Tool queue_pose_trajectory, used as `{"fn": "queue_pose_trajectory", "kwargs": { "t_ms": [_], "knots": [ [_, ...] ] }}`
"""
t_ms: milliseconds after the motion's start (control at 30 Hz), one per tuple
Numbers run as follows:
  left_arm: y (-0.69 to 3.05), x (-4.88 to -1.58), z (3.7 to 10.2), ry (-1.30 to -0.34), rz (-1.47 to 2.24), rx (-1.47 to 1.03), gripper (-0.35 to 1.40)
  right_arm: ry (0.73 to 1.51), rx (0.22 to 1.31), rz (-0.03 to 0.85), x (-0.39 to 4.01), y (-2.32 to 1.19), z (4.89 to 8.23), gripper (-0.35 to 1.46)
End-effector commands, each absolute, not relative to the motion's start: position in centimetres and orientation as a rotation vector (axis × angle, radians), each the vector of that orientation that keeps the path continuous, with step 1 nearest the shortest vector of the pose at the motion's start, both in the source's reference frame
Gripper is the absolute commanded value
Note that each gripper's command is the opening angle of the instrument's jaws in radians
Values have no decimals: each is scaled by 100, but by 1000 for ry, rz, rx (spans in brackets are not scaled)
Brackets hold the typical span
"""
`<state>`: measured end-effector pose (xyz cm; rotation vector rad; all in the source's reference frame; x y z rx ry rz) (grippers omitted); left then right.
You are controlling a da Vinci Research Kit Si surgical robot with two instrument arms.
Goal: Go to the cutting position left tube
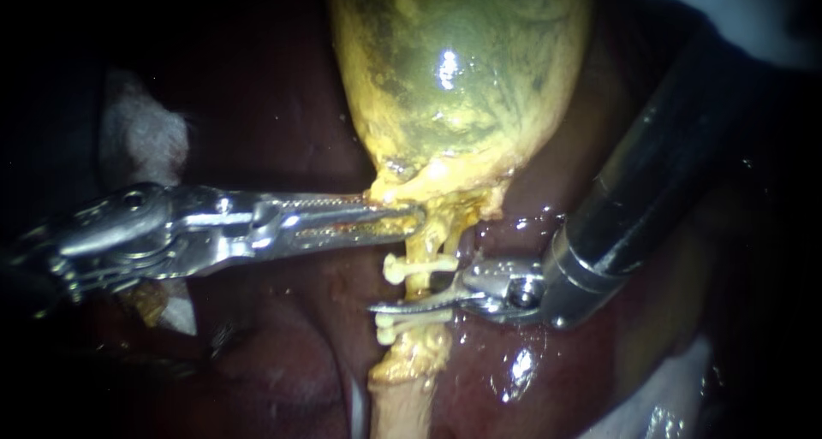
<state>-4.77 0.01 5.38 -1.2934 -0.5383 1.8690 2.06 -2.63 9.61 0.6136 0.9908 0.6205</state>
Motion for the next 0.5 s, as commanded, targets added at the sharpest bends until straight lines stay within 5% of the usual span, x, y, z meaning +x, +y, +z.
{"fn": "queue_pose_trajectory", "kwargs": {
  "t_ms": [33, 500],
  "knots": [
    [1, -478, 538, -542, 1870, -1295, -35, 990, 612, 622, 208, -263, 963, 128],
    [1, -479, 538, -545, 1871, -1296, -35, 1006, 599, 635, 230, -260, 966, 128]
  ]
}}
